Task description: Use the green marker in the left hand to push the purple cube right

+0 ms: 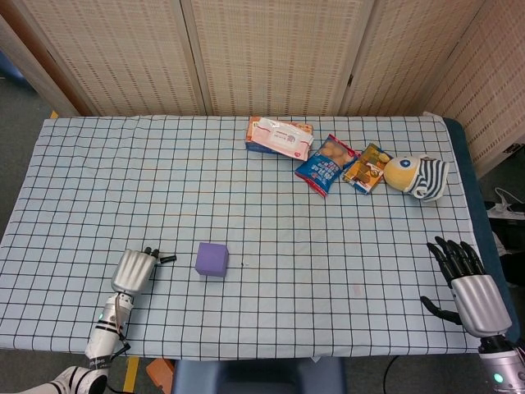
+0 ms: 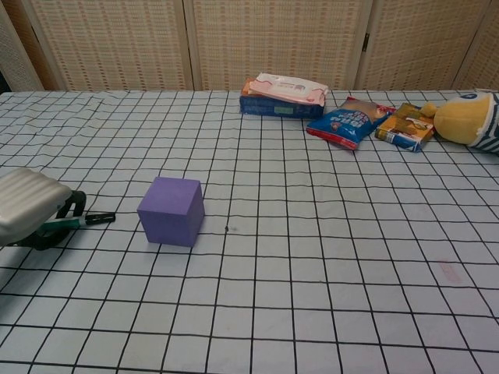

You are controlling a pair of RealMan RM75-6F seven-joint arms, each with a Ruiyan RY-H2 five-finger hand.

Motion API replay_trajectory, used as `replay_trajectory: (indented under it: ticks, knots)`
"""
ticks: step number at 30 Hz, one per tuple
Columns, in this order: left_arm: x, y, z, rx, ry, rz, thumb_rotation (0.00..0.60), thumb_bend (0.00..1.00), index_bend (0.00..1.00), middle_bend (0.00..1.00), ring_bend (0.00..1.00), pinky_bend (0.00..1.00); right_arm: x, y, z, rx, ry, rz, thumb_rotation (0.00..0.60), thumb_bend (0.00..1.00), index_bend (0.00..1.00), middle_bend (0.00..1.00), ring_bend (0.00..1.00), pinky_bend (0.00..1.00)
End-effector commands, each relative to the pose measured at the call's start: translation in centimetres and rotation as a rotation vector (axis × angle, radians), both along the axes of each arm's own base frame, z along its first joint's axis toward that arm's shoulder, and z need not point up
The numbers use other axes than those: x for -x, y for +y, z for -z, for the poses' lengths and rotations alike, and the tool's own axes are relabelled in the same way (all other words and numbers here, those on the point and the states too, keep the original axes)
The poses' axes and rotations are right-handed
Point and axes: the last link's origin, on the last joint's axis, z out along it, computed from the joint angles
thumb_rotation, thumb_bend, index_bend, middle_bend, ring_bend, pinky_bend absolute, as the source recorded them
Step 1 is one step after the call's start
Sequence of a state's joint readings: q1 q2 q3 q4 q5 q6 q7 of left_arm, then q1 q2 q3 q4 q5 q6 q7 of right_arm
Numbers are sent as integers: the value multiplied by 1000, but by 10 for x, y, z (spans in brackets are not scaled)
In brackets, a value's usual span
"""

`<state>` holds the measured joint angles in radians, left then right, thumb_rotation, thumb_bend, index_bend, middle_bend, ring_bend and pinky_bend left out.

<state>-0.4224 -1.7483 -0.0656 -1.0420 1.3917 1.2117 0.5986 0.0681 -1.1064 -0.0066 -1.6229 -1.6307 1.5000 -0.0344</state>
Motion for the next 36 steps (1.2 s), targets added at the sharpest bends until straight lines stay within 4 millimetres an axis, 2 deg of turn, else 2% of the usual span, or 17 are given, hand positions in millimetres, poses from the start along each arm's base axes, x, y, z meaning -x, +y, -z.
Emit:
replay_trajectory:
  ticks: [1, 5, 12, 22, 28, 36]
  knots:
    - [1, 0, -1, -3, -2, 1, 600, 458, 574, 615, 1000, 1000, 0, 0, 0, 0, -1, 0, 530, 128, 0, 0, 0, 0]
    - [2, -2, -4, -16, -18, 6, 600, 501, 635, 674, 1000, 1000, 0, 0, 1, -6, -1, 1, 530, 128, 0, 0, 0, 0]
    - [1, -7, -15, -51, -98, 14, 600, 686, 780, 817, 1000, 1000, -1, 0, 2, -13, 1, 0, 529, 127, 0, 0, 0, 0]
    - [-6, -5, -33, -77, -155, 101, 600, 711, 813, 851, 1000, 1000, -1, 0, 5, -26, 7, 0, 529, 127, 0, 0, 0, 0]
    - [-15, 3, -24, -33, -108, 163, 600, 711, 814, 851, 1000, 1000, -2, 0, 6, -28, 7, 2, 530, 128, 0, 0, 0, 0]
    - [-28, 0, -4, 31, -77, 251, 600, 711, 815, 854, 1000, 1000, 0, -1, 3, -20, 9, 10, 528, 128, 0, 0, 0, 0]
